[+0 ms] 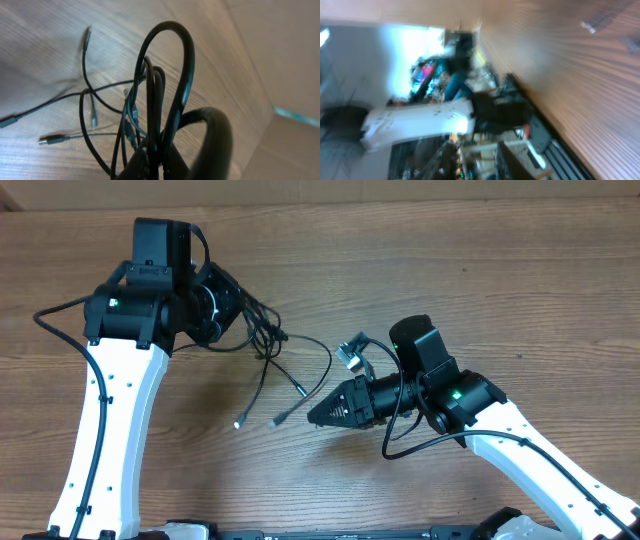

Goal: Untangle cables

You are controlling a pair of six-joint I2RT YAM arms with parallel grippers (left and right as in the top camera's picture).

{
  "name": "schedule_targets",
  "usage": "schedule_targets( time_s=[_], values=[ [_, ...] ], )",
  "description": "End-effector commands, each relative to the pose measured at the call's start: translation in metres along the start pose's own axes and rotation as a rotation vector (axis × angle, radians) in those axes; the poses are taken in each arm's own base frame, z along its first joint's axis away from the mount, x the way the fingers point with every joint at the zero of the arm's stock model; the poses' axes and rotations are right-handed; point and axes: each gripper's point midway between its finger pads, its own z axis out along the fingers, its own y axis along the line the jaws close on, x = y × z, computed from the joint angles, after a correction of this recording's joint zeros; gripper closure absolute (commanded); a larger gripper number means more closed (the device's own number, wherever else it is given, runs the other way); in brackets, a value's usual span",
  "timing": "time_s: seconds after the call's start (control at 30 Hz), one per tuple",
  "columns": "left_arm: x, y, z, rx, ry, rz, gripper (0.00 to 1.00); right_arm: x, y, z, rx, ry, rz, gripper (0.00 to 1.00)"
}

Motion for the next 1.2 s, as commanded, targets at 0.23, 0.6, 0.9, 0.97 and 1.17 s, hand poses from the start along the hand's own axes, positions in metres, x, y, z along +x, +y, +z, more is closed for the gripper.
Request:
schedule_targets(
  time_s=[0.23, 0.6, 0.9, 0.97, 1.17],
  values=[
    [0.056, -0.015, -0.016, 0.218, 0.244, 0.725, 0.96, -0.046, -0.032, -0.013, 0.238, -0.265, -0.052, 0.53],
    [0.108, -0.049, -0.041, 0.572, 0.387, 0.969, 0.96, -0.062, -0.039, -0.02, 0.301, -0.35, -0.069, 0.51],
    [0.128, -0.053, -0.04, 0.597, 0.419, 1.043, 0.96, -0.06, -0.045, -0.021, 0.321, -0.351, -0.043, 0.68],
    [0.128, -0.053, -0.04, 0.597, 0.419, 1.043, 0.96, -0.056, -0.04, -0.019, 0.293, -0.326, -0.041, 0.68],
    [0.129, -0.053, -0.041, 0.602, 0.424, 1.04, 0.96, -0.057, -0.04, -0.02, 0.24, -0.366, 0.231, 0.69]
  ],
)
